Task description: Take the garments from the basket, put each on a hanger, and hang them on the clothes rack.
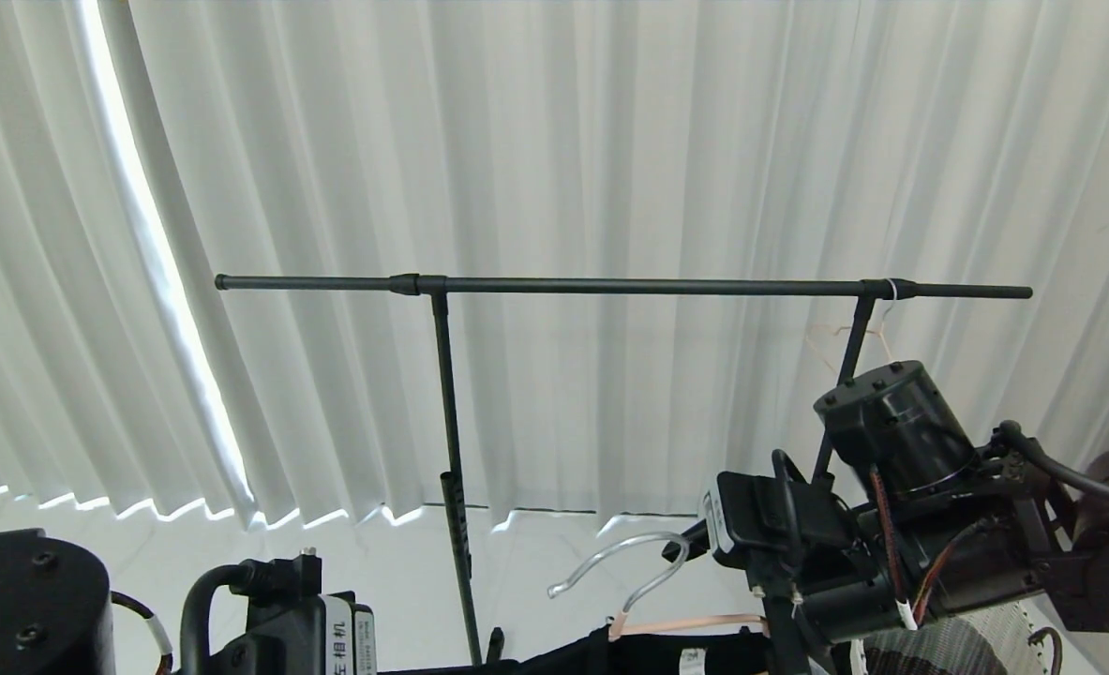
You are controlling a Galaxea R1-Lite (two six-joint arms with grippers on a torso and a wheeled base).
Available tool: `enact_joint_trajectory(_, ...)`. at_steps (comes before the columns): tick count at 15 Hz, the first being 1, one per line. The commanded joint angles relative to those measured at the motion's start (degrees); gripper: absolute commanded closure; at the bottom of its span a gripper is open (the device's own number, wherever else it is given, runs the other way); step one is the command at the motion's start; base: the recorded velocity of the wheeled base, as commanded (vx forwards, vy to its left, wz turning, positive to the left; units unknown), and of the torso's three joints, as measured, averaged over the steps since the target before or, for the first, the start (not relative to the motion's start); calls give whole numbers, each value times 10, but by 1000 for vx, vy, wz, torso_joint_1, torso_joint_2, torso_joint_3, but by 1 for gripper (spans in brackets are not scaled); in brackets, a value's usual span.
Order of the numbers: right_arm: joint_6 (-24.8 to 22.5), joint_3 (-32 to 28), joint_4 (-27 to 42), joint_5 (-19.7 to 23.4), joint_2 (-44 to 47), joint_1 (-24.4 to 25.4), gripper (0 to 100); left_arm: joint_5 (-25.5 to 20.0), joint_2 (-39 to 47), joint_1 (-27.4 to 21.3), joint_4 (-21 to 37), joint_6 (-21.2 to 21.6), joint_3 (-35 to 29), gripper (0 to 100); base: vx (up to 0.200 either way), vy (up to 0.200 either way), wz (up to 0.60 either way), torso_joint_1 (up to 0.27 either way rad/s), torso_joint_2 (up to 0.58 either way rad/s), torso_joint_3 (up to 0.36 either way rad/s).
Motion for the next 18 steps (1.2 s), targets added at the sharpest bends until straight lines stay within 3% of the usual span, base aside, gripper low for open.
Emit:
enact_joint_trajectory(1,0,-1,-1,-8,3,-6,100,0,-1,0,-1,0,0,100,0,0,0,0,0,0)
enact_joint_trajectory(5,4,-19,-7,-44,1,13,100,2,8,0,-1,0,-1,100,0,0,0,0,0,0)
enact_joint_trajectory(11,2,-20,-24,-53,-25,18,100,5,8,0,-1,3,-1,100,0,0,0,0,0,0)
enact_joint_trajectory(12,-2,-13,-39,-53,-33,16,100,6,7,0,-1,2,-1,0,0,0,0,0,0,0)
enact_joint_trajectory(13,-7,-7,-50,-54,-37,15,100,9,7,2,-1,2,0,0,0,0,0,0,0,0)
enact_joint_trajectory(16,-70,58,-103,-50,-88,-38,100,72,-24,25,-1,1,28,0,0,0,0,0,0,0)
enact_joint_trajectory(18,-69,89,-103,-51,-122,-77,100,76,-70,36,-1,2,49,0,0,0,0,0,0,0)
